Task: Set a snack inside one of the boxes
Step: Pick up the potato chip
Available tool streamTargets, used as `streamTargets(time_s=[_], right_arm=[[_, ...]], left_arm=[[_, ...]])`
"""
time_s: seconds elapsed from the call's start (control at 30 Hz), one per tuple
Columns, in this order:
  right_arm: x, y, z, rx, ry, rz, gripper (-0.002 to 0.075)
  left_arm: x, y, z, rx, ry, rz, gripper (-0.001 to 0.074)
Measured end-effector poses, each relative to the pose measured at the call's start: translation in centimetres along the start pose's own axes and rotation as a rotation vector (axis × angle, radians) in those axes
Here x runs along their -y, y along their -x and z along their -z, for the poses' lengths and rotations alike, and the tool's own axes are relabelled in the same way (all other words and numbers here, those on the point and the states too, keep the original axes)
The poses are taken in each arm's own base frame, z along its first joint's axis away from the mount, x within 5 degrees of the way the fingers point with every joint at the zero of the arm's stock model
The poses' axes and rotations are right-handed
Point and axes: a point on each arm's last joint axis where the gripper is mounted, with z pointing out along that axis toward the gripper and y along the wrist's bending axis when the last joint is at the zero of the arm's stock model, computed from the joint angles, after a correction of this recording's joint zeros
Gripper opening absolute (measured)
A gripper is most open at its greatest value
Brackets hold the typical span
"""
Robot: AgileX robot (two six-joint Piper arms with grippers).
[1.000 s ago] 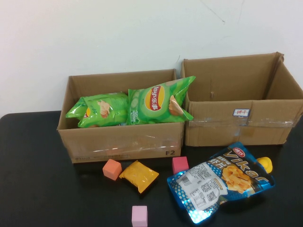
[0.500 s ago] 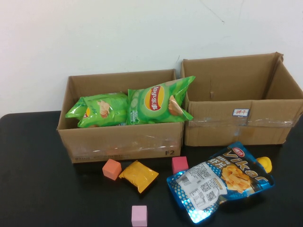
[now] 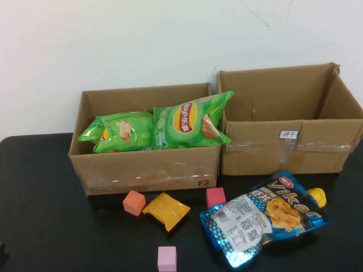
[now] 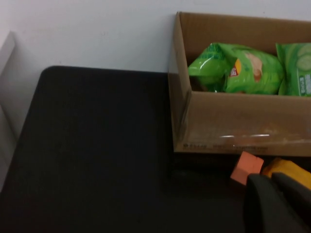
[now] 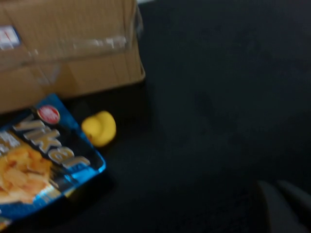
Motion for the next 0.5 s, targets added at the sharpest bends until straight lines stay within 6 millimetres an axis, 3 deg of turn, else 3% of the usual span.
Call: streamTargets(time_s=[0.27,0.5], right_arm=[[-0.4,-0.6,-2.9,-0.144,-0.006,-0.01,-0.0001],[-3.2,-0.4,-5.9,-0.239,0.102,-0.037,-0.0001]], left_arm=[[-0.1,-0.2,-1.4,-0.064,0.011,0.002,-0.0002],[-0.2,-0.5,-3.0,-0.139,0.022,0.011,-0.0002]])
